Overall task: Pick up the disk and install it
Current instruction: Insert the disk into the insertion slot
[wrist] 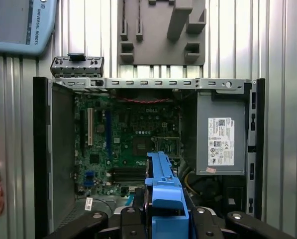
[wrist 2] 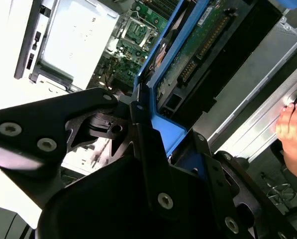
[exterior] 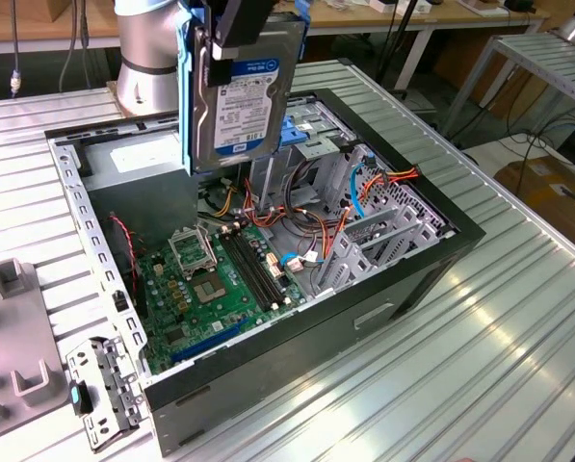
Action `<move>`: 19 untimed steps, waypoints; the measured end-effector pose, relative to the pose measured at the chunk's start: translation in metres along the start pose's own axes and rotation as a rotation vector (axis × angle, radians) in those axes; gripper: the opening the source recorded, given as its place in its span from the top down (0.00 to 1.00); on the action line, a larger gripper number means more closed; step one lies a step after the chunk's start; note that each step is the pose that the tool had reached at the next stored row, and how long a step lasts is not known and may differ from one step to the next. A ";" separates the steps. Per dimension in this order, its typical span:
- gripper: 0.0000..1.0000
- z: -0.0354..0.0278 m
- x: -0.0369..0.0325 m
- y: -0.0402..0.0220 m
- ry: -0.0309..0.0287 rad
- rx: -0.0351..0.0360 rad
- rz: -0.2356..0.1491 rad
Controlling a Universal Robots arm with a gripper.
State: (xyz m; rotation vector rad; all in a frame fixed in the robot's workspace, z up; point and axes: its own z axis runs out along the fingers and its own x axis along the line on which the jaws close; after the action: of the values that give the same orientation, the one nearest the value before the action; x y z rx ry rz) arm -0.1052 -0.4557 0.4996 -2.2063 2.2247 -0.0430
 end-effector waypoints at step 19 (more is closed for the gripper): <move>0.63 0.0128 0.0385 -0.0461 0.0263 0.0002 0.003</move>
State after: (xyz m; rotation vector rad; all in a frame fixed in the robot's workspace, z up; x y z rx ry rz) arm -0.0591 -0.4947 0.4885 -2.2151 2.2413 -0.0726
